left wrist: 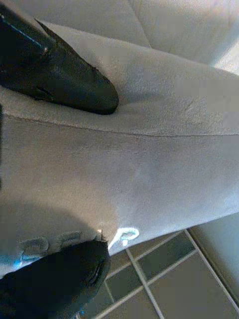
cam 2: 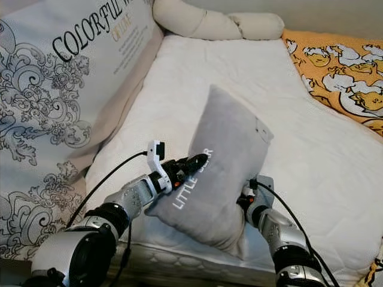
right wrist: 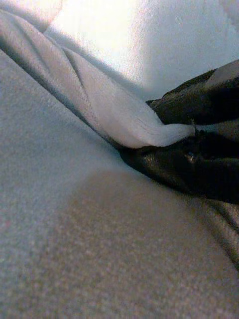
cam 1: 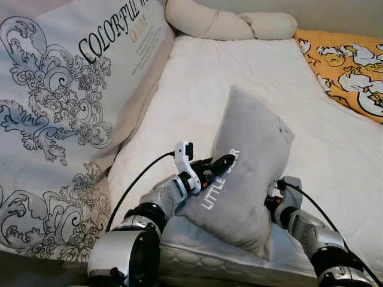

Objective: Clean up the room

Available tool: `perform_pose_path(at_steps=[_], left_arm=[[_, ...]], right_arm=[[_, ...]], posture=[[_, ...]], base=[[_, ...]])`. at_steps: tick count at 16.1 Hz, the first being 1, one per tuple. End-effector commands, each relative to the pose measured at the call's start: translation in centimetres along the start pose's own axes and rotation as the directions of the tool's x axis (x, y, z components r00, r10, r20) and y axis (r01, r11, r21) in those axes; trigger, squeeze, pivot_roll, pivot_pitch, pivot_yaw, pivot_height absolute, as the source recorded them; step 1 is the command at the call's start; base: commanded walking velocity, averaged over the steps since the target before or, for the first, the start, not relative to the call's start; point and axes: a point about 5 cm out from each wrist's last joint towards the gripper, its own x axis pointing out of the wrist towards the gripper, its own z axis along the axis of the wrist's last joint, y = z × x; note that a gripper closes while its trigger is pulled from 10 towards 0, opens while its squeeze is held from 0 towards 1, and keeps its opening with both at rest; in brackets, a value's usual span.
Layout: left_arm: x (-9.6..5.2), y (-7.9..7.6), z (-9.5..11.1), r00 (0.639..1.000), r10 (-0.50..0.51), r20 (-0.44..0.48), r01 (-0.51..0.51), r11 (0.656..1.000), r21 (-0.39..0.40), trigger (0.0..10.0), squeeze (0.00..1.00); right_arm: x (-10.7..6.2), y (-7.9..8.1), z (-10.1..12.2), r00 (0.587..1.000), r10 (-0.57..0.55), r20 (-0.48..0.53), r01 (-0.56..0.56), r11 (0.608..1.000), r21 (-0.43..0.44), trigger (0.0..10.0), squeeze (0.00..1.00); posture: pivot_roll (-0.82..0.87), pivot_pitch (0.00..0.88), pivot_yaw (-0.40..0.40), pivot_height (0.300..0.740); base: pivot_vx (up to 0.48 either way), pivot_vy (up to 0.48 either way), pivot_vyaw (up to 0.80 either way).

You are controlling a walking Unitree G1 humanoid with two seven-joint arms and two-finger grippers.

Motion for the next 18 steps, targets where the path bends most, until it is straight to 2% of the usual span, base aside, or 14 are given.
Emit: perform_pose_path(at_steps=[1, 2, 4, 5, 6, 7, 9, 10, 11, 12, 13, 14, 18], left_arm=[[2.0, -2.6, -1.8, 0.992, -0.119, -0.03, 0.116, 0.989, -0.09, 10.0, 1.0], [1.9, -2.6, -1.3, 0.991, -0.137, -0.014, 0.135, 0.987, -0.082, 10.0, 1.0], [1.9, -2.5, -1.0, 0.994, -0.107, -0.007, 0.107, 0.994, -0.004, 10.0, 1.0], [1.9, -2.4, -0.8, 0.996, -0.08, -0.035, 0.083, 0.988, 0.127, 10.0, 0.84], [1.9, -2.4, -1.1, 0.994, -0.063, -0.092, 0.084, 0.967, 0.239, 10.0, 0.62], [1.9, -2.3, -1.2, 0.993, -0.054, -0.109, 0.081, 0.963, 0.258, 10.0, 0.62], [1.5, -1.3, -1.8, 0.982, 0.062, -0.178, -0.004, 0.951, 0.308, 10.0, 0.46], [1.4, -1.2, -2.0, 0.979, 0.077, -0.187, -0.014, 0.949, 0.316, 10.0, 0.29], [1.4, -1.2, -2.3, 0.979, 0.069, -0.193, -0.008, 0.953, 0.301, 6.6, 0.0], [1.4, -1.1, -2.3, 0.979, 0.068, -0.194, -0.007, 0.955, 0.298, 5.9, 0.0], [1.2, -0.9, -2.5, 0.976, 0.088, -0.199, -0.025, 0.954, 0.299, 0.0, 0.0], [1.1, -0.7, -2.6, 0.972, 0.106, -0.209, -0.039, 0.954, 0.298, 0.0, 0.0], [1.5, -1.4, -3.3, 0.97, 0.061, -0.235, 0.005, 0.962, 0.273, 0.0, 0.0]], right_arm=[[0.2, 0.5, -1.7, 0.997, 0.019, -0.071, -0.017, 0.999, 0.03, 0.0, 0.0], [0.3, 0.7, -1.5, 0.997, 0.024, -0.068, -0.022, 0.999, 0.028, 0.0, 0.0], [0.4, 1.0, -1.1, 0.998, 0.034, -0.06, -0.032, 0.999, 0.024, 0.0, 0.0], [0.6, 1.4, -0.6, 0.998, 0.048, -0.044, -0.048, 0.999, 0.017, 0.0, 0.0], [0.7, 1.9, 0.2, 0.997, 0.072, -0.02, -0.072, 0.997, 0.008, 0.0, 0.0], [0.8, 2.1, 0.5, 0.997, 0.08, -0.013, -0.08, 0.997, 0.005, 0.0, 0.0], [1.0, 3.6, 1.7, 0.987, 0.16, 0.029, -0.159, 0.987, -0.023, 0.0, 0.0], [1.1, 3.9, 1.9, 0.984, 0.173, 0.035, -0.172, 0.985, -0.024, 0.0, 0.0], [1.1, 4.3, 2.1, 0.98, 0.196, 0.047, -0.194, 0.98, -0.034, 0.0, 0.0], [1.1, 4.5, 2.2, 0.977, 0.205, 0.051, -0.204, 0.978, -0.036, 0.0, 0.0], [1.1, 4.9, 2.5, 0.972, 0.225, 0.065, -0.223, 0.974, -0.039, 0.0, 0.0], [1.1, 5.2, 2.7, 0.969, 0.236, 0.072, -0.233, 0.971, -0.042, 0.0, 0.0], [1.1, 5.6, 2.8, 0.965, 0.249, 0.079, -0.246, 0.968, -0.047, 0.0, 0.0]], posture=[[-0.21, 0.0, 0.044, 0.74], [-0.2, 0.0, 0.043, 0.74], [-0.2, 0.0, 0.045, 0.74], [-0.19, 0.0, 0.044, 0.74], [-0.19, 0.0, 0.043, 0.74], [-0.19, 0.0, 0.043, 0.74], [-0.18, 0.0, 0.046, 0.74], [-0.18, 0.0, 0.047, 0.74], [-0.18, 0.0, 0.048, 0.74], [-0.18, 0.0, 0.05, 0.74], [-0.18, 0.0, 0.05, 0.74], [-0.18, 0.0, 0.049, 0.74], [-0.17, 0.0, 0.047, 0.74]], base=[[0.0, 0.0, 0.0], [0.0, 0.0, 0.0], [0.0, 0.0, 0.0], [0.0, 0.0, 0.0], [0.0, 0.0, 0.0], [0.0, 0.0, 0.0], [0.0, 0.0, 0.0], [0.0, 0.0, 0.0], [0.0, 0.0, 0.0], [0.0, 0.0, 0.0], [0.0, 0.0, 0.0], [0.0, 0.0, 0.0], [0.0, 0.0, 0.0]])
